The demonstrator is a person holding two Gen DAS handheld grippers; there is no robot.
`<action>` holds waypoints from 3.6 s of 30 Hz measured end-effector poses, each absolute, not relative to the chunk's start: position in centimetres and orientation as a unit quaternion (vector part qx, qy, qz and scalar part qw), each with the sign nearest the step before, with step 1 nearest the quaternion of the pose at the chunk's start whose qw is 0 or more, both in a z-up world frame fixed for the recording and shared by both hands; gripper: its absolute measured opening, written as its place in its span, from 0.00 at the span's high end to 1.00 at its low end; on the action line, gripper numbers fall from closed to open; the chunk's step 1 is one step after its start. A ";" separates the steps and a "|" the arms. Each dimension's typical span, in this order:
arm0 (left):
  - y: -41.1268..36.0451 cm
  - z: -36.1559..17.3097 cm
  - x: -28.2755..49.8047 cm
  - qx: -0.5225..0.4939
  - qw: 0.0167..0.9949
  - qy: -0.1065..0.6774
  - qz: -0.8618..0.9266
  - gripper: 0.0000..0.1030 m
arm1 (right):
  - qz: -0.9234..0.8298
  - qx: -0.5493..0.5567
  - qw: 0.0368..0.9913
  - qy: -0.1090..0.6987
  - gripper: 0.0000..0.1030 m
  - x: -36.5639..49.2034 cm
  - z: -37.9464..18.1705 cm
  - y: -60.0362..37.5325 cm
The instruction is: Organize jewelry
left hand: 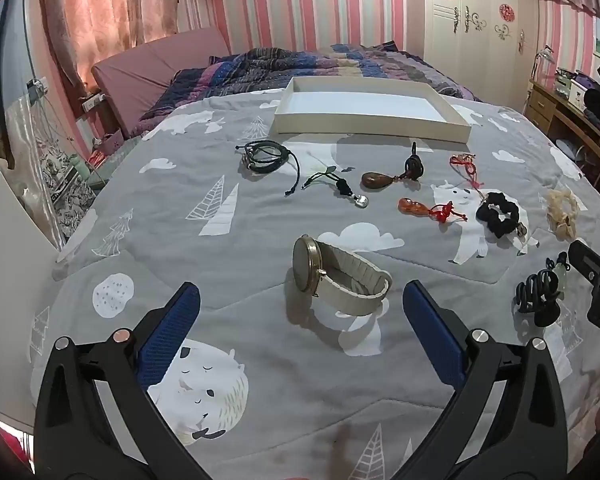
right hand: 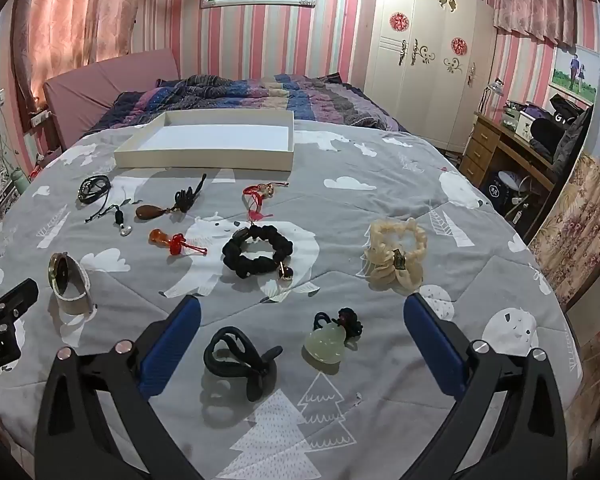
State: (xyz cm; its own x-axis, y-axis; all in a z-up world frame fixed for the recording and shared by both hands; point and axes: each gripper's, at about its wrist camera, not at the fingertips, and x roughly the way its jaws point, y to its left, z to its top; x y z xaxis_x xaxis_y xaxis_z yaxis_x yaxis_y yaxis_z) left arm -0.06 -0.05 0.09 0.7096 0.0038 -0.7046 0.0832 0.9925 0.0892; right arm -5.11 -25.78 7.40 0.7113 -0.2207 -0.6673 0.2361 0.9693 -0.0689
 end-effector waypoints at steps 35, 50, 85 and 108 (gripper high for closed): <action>0.9 0.4 -0.3 0.047 0.924 0.379 -0.032 0.03 | -0.142 0.020 0.923 0.358 0.02 -5.5 7.8 -27.4; 1.4 0.6 -0.2 0.043 0.926 0.374 -0.029 0.03 | -0.142 0.018 0.924 0.355 0.02 -5.4 7.9 -27.3; 1.7 0.1 -0.2 0.040 0.924 0.380 -0.027 0.03 | -0.137 0.022 0.922 0.361 0.02 -5.5 7.1 -27.0; 1.9 0.7 -0.7 0.042 0.924 0.378 -0.027 0.03 | -0.135 0.024 0.925 0.355 0.02 -6.2 7.6 -27.0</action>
State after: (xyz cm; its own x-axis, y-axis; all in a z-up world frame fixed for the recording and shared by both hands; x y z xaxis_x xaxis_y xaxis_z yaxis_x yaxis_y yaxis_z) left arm -0.68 1.92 0.68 0.7124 -0.0177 -0.7016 0.0811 0.9951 0.0572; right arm -6.20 -27.04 7.63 0.7120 -0.2324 -0.6626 0.2670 0.9624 -0.0507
